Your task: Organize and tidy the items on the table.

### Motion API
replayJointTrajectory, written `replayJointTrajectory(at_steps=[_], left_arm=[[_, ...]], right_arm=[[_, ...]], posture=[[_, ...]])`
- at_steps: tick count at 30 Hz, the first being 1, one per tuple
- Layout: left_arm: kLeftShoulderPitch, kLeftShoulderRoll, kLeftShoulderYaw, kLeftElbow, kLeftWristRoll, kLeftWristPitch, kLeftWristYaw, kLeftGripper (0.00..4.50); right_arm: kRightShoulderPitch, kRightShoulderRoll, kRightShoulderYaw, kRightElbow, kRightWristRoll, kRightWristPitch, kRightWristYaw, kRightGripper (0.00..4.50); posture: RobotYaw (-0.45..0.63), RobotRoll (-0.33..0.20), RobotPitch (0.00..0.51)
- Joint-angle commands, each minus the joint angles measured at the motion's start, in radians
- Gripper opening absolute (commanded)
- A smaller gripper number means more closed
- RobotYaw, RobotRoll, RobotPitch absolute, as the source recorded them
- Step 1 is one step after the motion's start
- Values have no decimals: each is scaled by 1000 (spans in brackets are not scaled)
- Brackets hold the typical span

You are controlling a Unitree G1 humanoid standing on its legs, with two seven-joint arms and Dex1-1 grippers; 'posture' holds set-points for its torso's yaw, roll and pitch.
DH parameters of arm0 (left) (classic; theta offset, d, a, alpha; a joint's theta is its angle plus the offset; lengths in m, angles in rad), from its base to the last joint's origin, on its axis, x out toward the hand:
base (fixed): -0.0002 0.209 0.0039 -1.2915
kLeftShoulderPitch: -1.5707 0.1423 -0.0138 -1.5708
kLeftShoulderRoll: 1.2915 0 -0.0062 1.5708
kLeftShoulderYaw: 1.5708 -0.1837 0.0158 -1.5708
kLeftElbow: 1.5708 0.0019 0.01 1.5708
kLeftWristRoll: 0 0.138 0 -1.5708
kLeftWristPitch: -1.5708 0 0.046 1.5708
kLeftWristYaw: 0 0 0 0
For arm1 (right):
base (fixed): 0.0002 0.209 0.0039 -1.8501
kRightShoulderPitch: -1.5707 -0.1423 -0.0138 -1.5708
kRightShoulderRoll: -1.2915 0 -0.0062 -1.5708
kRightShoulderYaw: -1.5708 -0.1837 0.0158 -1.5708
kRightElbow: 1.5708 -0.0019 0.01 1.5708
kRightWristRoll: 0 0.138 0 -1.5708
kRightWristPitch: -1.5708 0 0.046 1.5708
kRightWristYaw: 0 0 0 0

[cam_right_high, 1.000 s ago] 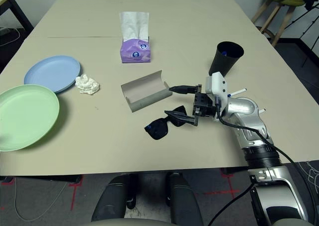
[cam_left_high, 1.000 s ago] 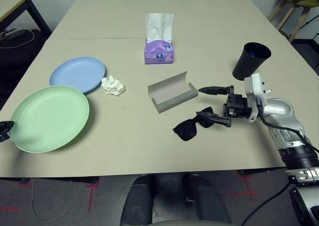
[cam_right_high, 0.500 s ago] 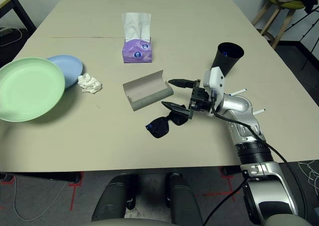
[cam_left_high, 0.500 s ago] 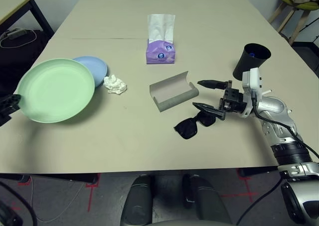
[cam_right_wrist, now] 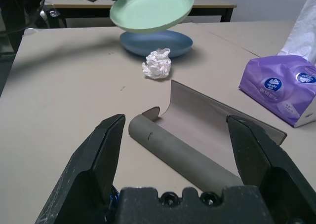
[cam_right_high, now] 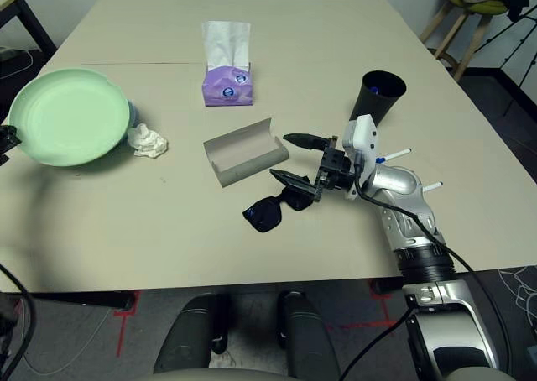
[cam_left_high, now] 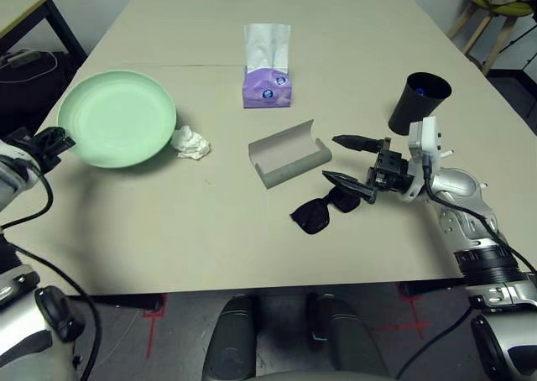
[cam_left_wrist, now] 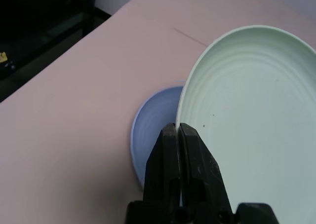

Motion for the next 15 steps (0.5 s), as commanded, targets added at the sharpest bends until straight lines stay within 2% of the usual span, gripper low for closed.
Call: replayJointTrajectory(at_steps=[1,9,12,15], left_arm=[[-39,-7,-42,85,35,-82,8,34],[-107,-2,-131,253,106,-222,36,34],[-80,5,-155,242,120,-244,11,719],[-23,-1,-182,174,119,-264,-50,1845]], right_arm=[[15,-1,0,-27,8,12,-4,4500],[28,-5,-4,-60,10,30,-16,4500],[28,-7,-8,-67,9,33,-25,4500],[23,-10,-14,-62,8,33,-34,4500]], posture=[[148,0,147],[133,0,149],[133,0,151],[137,0,151]])
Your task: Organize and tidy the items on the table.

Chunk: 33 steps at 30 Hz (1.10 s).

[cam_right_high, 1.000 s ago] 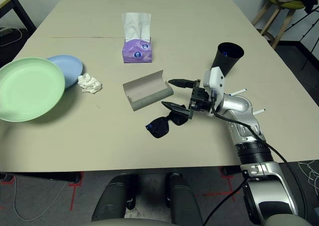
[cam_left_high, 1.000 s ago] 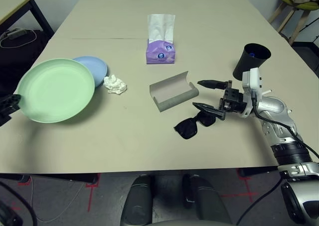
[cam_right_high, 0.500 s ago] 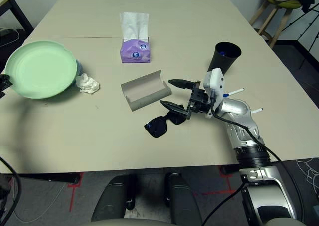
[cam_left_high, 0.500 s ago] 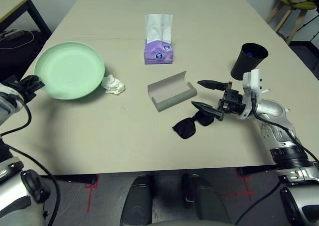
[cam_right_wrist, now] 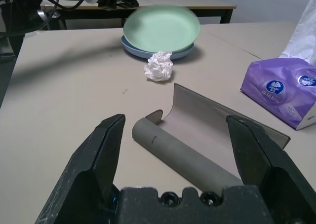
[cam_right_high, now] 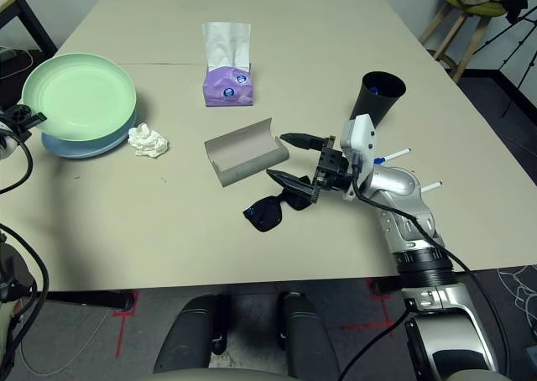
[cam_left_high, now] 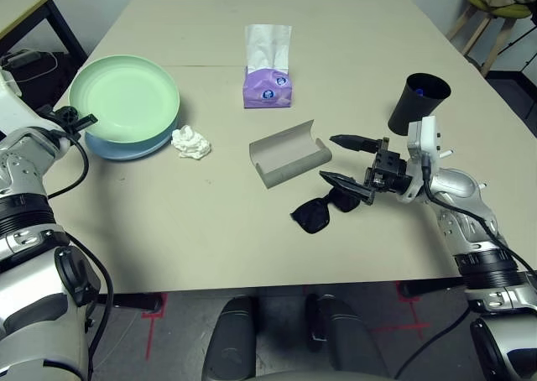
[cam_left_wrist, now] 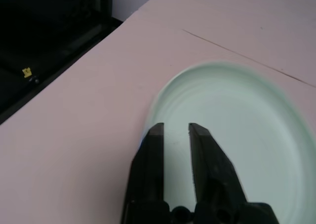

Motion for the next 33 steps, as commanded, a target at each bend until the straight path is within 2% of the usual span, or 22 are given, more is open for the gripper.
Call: replayJointTrajectory(at_steps=[1,5,7,9,12,15,20,28,33], left_arm=[[64,-3,-33,-71,4,-17,-67,2238],[178,-5,-96,-207,-1,-152,-252,3760],[234,-34,-95,-343,-105,-158,-407,4485],[311,-31,-141,-464,-155,-157,-555,4485],[412,-2,-215,-558,-193,-113,-719,4485],[435,0,-239,-569,-228,-62,-780,4485],[412,19,-319,-474,-119,-156,-824,4485],[278,-13,-392,-218,81,-359,-725,4485],[217,-47,-406,-131,113,-406,-723,4485]], right_arm=[[6,-12,-14,-11,6,7,-10,4500],[3,-17,-11,-9,8,10,-6,4500],[-3,-20,-12,-6,10,12,-5,4500],[-9,-23,-14,-1,9,13,-5,4500],[-13,-25,-15,4,7,10,-7,4500],[-10,-27,-16,1,7,8,-10,4500],[6,-34,-22,-25,11,16,-23,4500],[28,-46,-26,-69,17,38,-44,4500],[28,-51,-27,-65,9,41,-51,4500]], posture=[[139,0,151],[140,0,151],[142,0,152],[141,0,152],[140,0,152],[132,0,153],[115,0,152],[100,0,148],[94,0,144]])
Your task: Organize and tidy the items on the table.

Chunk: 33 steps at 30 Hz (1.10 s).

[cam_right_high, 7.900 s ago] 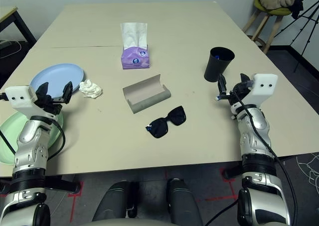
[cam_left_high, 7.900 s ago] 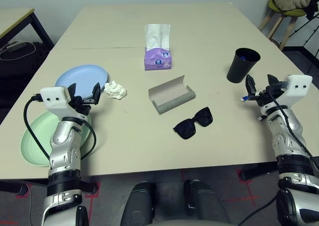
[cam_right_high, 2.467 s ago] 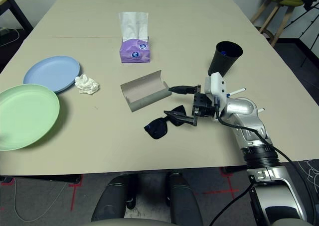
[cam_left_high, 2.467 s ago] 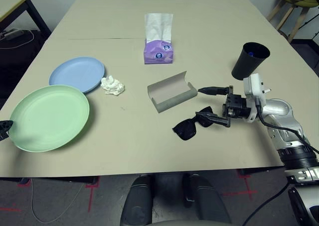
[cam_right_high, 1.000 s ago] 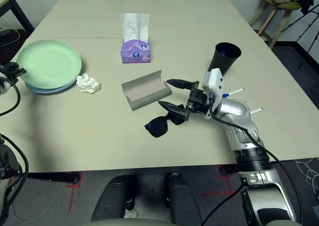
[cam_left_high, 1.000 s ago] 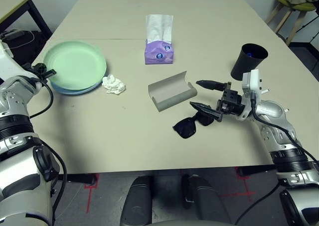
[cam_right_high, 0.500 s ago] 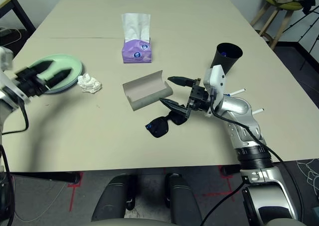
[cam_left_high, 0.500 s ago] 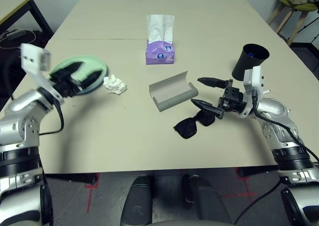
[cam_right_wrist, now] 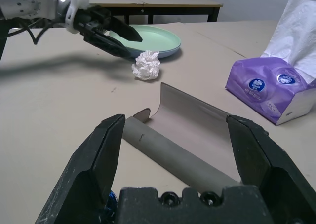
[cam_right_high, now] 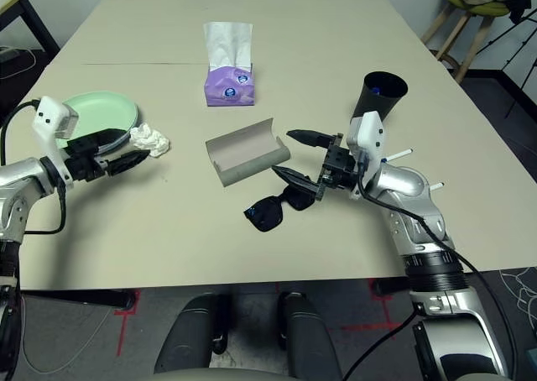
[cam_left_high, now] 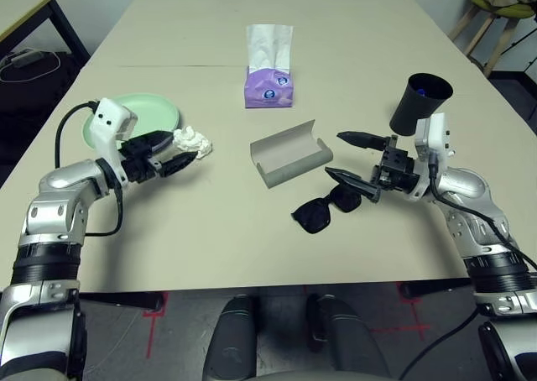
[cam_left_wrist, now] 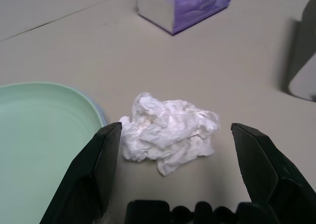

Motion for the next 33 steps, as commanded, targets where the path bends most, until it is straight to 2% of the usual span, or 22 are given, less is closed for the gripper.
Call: replayJointTrajectory(at_steps=[1,9,11,13,22,29,33], left_arm=[[-27,-25,-21,48,22,-32,-12,4485],[-101,-52,-56,176,74,-91,-21,4485],[-120,-56,-64,229,99,-102,3,4129],[-134,-59,-70,270,118,-112,16,3556],[-164,-65,-71,350,156,-139,35,18],[-179,-59,-19,284,99,-114,28,18],[-159,-43,2,147,39,31,-20,18]], right_arm=[[8,-21,-6,2,-17,5,-13,4500],[-2,-25,-5,21,-24,7,-27,4500],[-3,-22,-6,12,-19,6,-27,4500],[-5,-20,-6,8,-17,8,-29,4500],[-4,-15,-4,0,-14,9,-31,4500],[-1,-9,0,2,-18,8,-31,4500],[-4,-9,1,7,-20,8,-30,4500]], posture=[[94,0,145],[93,0,145],[92,0,144],[91,0,144],[87,0,143],[92,0,141],[100,0,140]])
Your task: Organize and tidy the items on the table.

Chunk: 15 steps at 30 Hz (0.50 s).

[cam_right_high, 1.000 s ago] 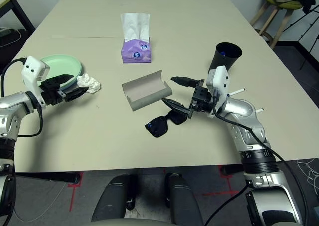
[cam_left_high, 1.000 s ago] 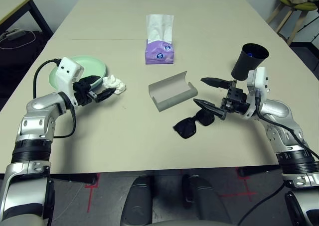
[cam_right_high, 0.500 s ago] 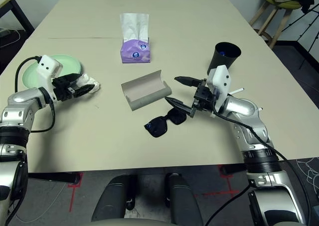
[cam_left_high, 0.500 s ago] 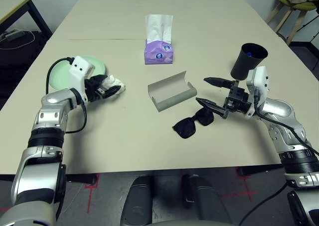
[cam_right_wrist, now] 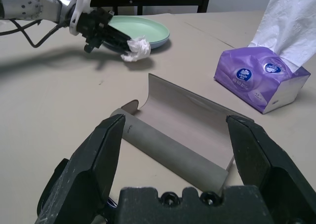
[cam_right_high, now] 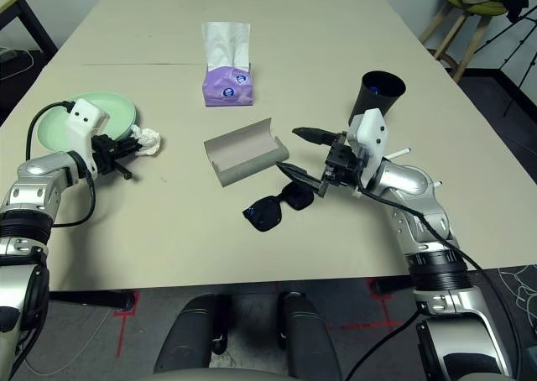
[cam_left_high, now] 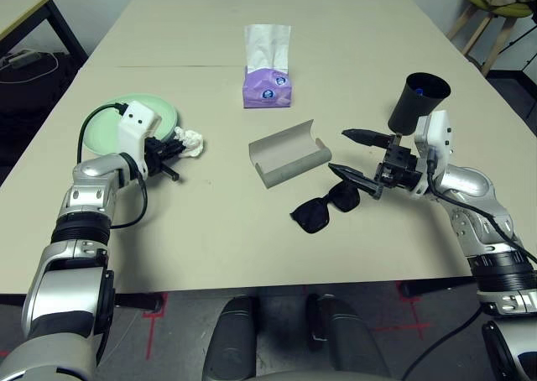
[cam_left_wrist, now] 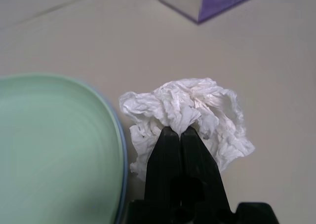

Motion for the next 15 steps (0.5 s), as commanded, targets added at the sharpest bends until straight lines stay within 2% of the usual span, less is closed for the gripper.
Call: replayJointTrajectory(at_steps=[1,3,6,11,15], left_arm=[[15,16,14,-124,-56,128,-40,18],[29,22,28,-209,-92,209,-47,18],[14,28,57,-234,-97,251,5,18],[-48,87,38,-84,20,190,151,18],[-106,96,58,63,64,110,284,18]], right_arm=[[3,1,2,-8,2,-3,4,4500],[2,5,5,-4,2,-4,6,4500],[-1,11,7,5,1,-10,9,4500],[-5,19,8,21,-3,-24,20,4500],[-7,17,4,34,-5,-34,28,4500]], posture=[[100,0,140],[108,0,140],[110,0,140],[120,0,140],[115,0,141]])
